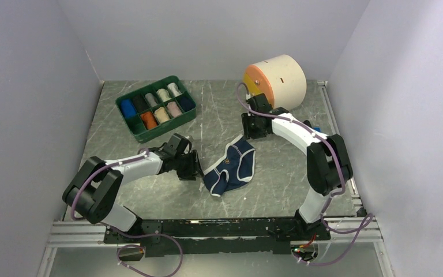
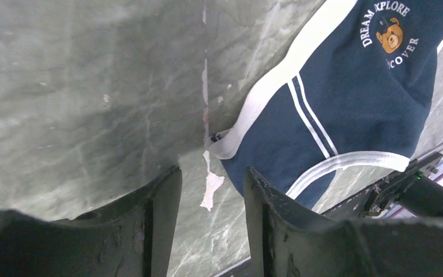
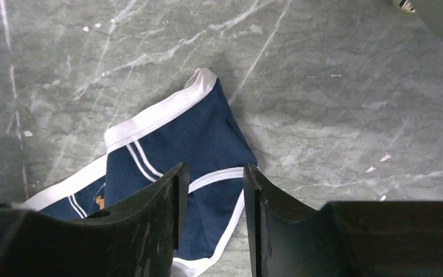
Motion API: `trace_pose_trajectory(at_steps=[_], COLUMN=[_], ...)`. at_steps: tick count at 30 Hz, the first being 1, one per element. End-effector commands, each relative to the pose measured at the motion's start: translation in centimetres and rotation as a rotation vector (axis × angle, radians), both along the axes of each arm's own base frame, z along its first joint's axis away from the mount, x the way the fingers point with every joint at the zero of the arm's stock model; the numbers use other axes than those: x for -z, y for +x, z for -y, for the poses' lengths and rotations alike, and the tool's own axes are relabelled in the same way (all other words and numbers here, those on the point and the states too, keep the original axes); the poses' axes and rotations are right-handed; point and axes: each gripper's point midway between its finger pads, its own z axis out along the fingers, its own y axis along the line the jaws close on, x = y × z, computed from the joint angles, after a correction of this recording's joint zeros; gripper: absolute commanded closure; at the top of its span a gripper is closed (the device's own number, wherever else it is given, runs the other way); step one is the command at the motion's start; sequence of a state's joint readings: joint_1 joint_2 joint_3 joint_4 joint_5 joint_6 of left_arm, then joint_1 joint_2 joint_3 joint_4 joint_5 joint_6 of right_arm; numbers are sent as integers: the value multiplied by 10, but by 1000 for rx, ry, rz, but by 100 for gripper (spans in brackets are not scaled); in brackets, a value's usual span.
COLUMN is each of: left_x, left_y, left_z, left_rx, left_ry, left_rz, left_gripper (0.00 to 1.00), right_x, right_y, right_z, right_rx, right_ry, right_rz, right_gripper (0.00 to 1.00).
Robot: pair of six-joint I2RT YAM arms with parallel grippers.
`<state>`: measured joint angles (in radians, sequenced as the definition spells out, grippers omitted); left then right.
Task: Roll the underwear
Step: Flatten out the underwear at the center of the board.
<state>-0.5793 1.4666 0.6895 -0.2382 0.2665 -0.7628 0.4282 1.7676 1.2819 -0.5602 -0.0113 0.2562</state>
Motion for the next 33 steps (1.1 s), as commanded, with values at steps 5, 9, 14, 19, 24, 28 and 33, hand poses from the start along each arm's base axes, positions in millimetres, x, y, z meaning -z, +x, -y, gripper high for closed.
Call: trace_pose_trajectory(at_steps=[5, 9, 14, 19, 24, 28, 33], left_x=[12, 16, 26, 37, 41, 40, 36], left_y=[-1, 4, 5, -1, -5, -6, -4], left_z=[2, 1, 0, -2, -5, -7, -7], left_rx=[-74, -97, -82, -62, -51, -44, -37], left_ry=[34, 75, 157, 182, 193, 205, 205], left_rz=[-27, -8, 1, -30, -36, -32, -14], left_gripper=[60, 66, 75, 85, 92, 95, 95], right_x=[-32, -31, -17, 0, 18, 23, 26], right_y=[2, 0, 6, 15, 29, 35, 39], right_z=[5, 1, -4, -19, -28, -34, -36], right_rx=[17, -1, 5, -49, -78, -112, -139], right_ry=[74, 106, 153, 212, 207, 210, 201], right_rz=[148, 157, 128, 91, 60, 60, 58], right_gripper=[57, 57, 54, 49, 47, 46, 45])
